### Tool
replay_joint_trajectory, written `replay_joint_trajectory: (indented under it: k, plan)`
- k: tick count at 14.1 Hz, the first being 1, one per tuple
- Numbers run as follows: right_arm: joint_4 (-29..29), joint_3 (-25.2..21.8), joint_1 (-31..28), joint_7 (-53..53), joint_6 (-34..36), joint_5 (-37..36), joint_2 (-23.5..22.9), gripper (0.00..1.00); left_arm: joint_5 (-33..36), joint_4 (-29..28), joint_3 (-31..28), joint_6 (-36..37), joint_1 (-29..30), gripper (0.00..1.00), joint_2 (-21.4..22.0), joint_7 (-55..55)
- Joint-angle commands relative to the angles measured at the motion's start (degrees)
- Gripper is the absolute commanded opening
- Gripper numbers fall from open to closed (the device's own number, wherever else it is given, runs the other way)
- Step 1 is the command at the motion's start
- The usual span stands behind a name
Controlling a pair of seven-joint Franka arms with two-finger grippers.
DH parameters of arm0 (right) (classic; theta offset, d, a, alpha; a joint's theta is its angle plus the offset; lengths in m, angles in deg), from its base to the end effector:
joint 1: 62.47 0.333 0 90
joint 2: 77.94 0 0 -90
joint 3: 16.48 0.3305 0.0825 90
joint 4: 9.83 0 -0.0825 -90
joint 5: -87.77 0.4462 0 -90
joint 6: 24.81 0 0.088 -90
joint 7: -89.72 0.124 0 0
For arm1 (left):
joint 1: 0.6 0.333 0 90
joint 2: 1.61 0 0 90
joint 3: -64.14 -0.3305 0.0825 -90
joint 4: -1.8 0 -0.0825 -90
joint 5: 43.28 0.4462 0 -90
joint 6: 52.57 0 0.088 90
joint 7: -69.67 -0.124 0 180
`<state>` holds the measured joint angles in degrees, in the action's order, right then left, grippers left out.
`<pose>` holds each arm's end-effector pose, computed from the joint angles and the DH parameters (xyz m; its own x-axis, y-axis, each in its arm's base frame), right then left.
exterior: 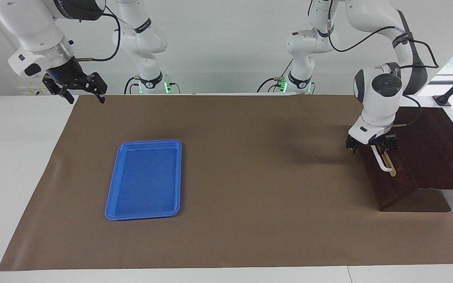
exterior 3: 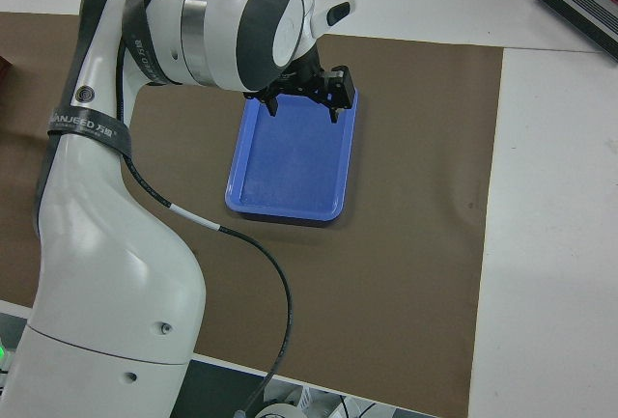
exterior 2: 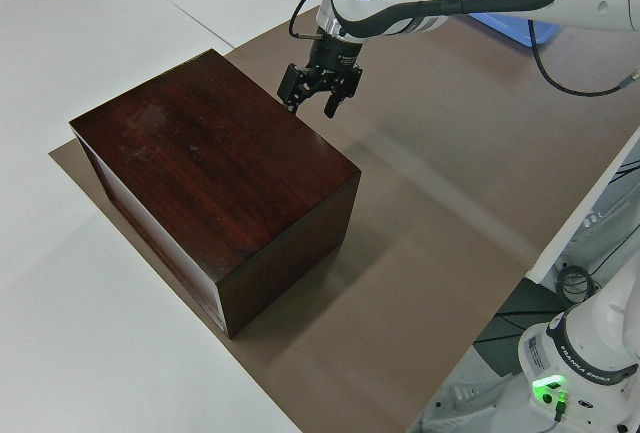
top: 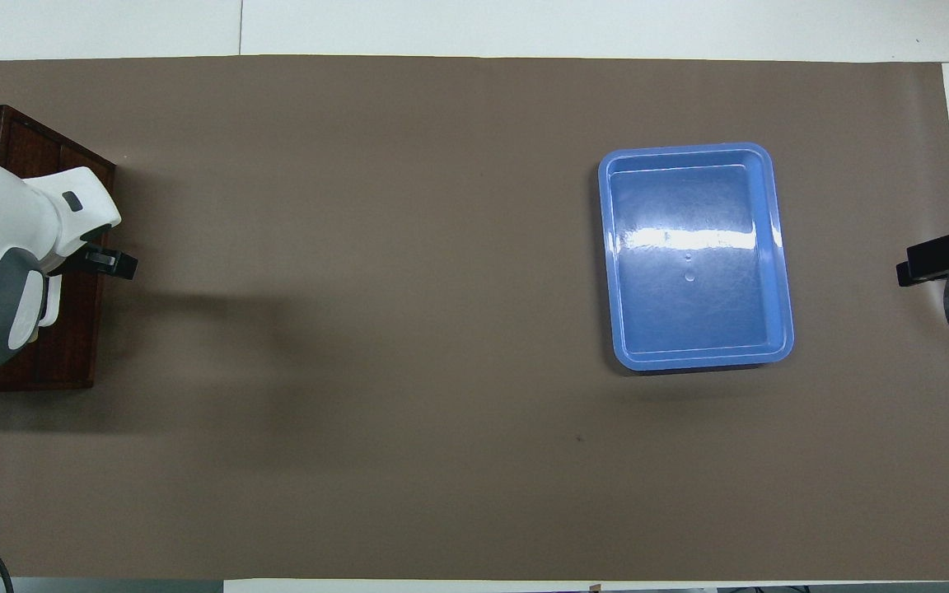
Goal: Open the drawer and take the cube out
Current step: 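Pull the drawer open toward the robot with the left gripper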
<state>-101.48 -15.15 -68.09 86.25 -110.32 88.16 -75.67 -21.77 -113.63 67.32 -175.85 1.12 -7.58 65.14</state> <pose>0.5925 -0.0433 0.6242 0.9977 -0.0137 -0.0670 -0.0144 -0.9998 -0.0100 0.6346 0.0046 0.3733 0.9542 -0.2983 -0.0228 -0.2907 -0.9063 -0.3068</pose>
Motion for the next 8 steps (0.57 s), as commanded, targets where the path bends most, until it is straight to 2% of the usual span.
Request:
replay_joint_trajectory:
  k: [1, 4, 8]
  plan:
    - [-0.9, 0.2, -0.2, -1.1, 0.0, -0.6, 0.8, 1.00, 1.3, -4.3, 0.1, -4.5, 1.1, 1.00, 1.2, -0.4]
    - [-1.2, 0.2, -0.2, -0.9, 0.1, -0.6, 0.9, 1.00, 1.3, -4.7, 0.4, -6.6, -0.2, 1.00, 0.6, 2.6]
    - [-2.3, 0.2, -0.2, 0.6, -0.3, -0.5, 1.3, 1.00, 0.6, -4.5, 0.6, -5.1, -8.3, 1.00, 0.6, 14.1]
